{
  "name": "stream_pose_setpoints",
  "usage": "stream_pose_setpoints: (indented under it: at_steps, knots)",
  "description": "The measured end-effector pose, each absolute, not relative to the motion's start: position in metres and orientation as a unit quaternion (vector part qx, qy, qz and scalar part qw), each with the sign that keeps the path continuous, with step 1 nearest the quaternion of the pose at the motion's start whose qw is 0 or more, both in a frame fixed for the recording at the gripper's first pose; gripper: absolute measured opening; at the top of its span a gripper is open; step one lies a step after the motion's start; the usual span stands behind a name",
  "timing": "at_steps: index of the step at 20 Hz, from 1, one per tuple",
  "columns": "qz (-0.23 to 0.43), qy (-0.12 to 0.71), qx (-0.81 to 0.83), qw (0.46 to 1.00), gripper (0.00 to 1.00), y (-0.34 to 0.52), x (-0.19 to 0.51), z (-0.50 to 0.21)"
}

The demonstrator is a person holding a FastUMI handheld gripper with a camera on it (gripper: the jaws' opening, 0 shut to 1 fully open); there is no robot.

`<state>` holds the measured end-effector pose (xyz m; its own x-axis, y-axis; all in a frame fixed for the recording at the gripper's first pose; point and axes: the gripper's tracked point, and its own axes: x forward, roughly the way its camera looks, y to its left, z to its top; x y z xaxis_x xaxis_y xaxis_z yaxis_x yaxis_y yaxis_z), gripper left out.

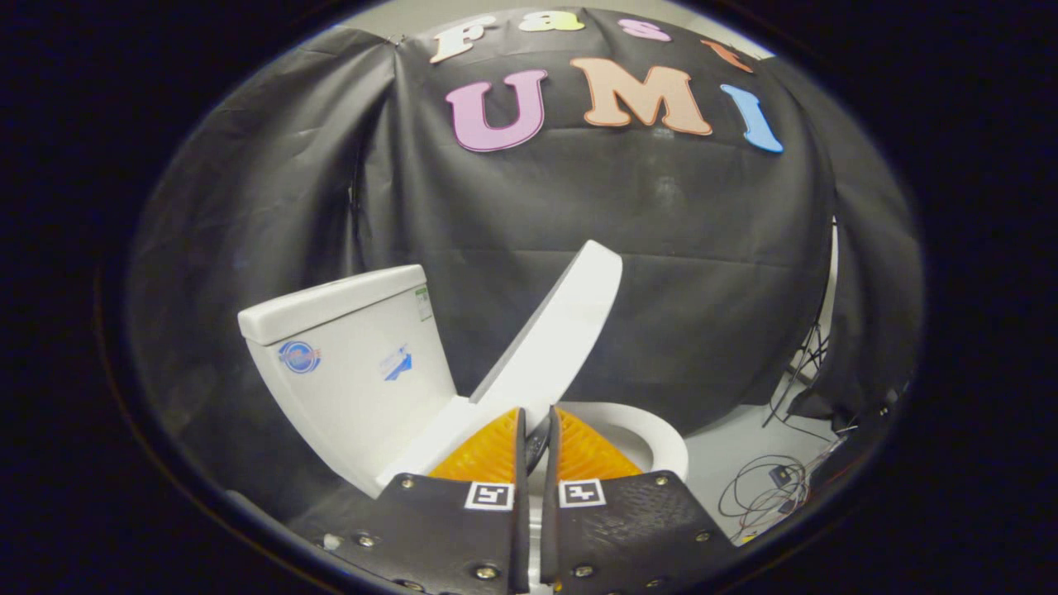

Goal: Open the toilet lid.

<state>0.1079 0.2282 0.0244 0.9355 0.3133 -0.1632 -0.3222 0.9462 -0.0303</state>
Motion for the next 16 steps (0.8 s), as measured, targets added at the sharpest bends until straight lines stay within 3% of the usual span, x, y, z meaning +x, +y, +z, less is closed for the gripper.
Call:
stream_pose_setpoints:
  at_steps: [16]
  knots:
    - [0.173,0.034,-0.066,0.982,0.06,0.271,0.101,0.046]
